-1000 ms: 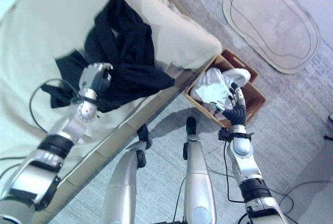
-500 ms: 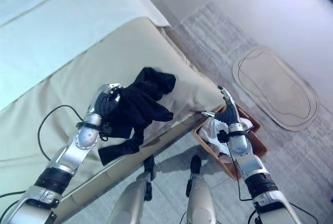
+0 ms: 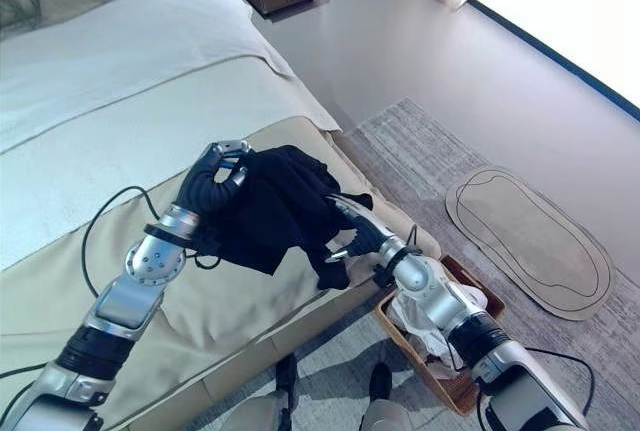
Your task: Pick up clothes into the bucket
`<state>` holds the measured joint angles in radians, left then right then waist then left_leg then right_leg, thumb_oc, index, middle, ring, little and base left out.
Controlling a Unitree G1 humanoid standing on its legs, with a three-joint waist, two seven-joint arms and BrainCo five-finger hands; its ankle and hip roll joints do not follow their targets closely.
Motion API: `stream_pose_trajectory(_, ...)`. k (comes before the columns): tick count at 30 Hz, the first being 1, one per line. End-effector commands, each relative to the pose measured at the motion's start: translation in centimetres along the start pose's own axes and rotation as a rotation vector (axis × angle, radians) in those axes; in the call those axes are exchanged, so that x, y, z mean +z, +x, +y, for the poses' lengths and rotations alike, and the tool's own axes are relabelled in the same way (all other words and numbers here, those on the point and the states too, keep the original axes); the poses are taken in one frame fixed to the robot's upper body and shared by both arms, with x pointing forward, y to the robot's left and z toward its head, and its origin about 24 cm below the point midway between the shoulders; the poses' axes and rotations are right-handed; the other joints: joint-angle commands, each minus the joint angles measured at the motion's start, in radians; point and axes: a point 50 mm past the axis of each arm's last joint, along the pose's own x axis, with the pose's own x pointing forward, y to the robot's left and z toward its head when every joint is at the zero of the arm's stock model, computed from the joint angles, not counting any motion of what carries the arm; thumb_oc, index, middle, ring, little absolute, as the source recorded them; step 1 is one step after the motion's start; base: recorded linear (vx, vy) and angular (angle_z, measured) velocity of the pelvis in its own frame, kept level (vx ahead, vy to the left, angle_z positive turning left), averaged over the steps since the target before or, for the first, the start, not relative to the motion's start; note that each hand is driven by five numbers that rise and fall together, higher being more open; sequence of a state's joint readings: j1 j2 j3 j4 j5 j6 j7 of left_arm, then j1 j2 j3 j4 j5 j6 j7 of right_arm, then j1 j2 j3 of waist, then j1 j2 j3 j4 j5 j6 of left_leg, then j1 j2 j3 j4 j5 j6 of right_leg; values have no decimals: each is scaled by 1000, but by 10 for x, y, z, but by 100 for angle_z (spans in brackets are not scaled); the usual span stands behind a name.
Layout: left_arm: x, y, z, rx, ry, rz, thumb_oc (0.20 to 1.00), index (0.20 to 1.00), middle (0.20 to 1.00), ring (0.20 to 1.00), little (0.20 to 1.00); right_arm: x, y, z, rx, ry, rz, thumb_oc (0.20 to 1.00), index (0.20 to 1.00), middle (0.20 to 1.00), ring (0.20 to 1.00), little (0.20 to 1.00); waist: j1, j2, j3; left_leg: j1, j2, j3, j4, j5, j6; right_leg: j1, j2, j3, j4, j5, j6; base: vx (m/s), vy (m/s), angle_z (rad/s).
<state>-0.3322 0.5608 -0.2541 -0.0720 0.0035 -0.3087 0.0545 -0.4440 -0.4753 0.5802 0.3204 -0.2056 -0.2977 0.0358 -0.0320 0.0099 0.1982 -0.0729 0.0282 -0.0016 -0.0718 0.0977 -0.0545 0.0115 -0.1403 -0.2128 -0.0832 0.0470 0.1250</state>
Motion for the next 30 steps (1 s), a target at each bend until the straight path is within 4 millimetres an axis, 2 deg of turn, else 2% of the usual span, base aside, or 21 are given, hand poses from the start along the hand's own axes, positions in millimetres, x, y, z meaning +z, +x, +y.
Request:
stream_pose_trajectory(1, 26, 19, 2, 39, -96, -175, 200, 200, 200, 200, 200, 28, 12, 2, 11, 51, -138, 1000, 1000, 1000, 1000, 1000, 34, -23, -88, 24, 0, -17, -3, -40, -7, -65, -23, -8, 83, 32, 25, 60, -11, -1)
stream_pose_trajectory(4, 31, 20, -5, 32, -146, -189, 200, 200, 200, 200, 200, 36, 17, 12, -36, 192, -153, 1000, 1000, 1000, 1000, 1000, 35, -20, -110, 47, 1, -14, -6, -44, -9, -37, -22, -10, 72, 29, 24, 37, -4, -1)
stream_pose_trajectory(8, 36, 19, -15, 6, -226, -201, 200, 200, 200, 200, 200, 43, 20, 21, -54, 283, -166, 1000, 1000, 1000, 1000, 1000, 33, -20, -122, 66, 3, -12, -7, -49, -7, -19, -23, -9, 66, 28, 23, 35, 0, 0)
stream_pose_trajectory(15, 44, 19, -33, -25, -363, -213, 200, 200, 200, 200, 200, 57, 25, 22, -103, 348, -208, 1000, 1000, 1000, 1000, 1000, 28, -22, -130, 74, 0, -10, -6, -46, -3, -11, -25, -8, 63, 36, 21, 0, 0, 0)
stream_pose_trajectory(18, 48, 19, -38, -23, -403, -212, 200, 200, 200, 200, 200, 60, 26, 21, -175, 425, -209, 1000, 1000, 1000, 1000, 1000, 24, -23, -132, 77, 0, -7, -5, -48, 0, -9, -25, -6, 62, 38, 22, 0, 0, 0)
stream_pose_trajectory(30, 66, 26, -56, -90, -546, -265, 200, 200, 200, 200, 200, 83, 40, 24, -161, 423, -277, 1000, 1000, 1000, 1000, 1000, 27, -27, -135, 80, -1, -9, -1, -52, 3, -6, -26, -3, 60, 41, 22, 0, 0, 0)
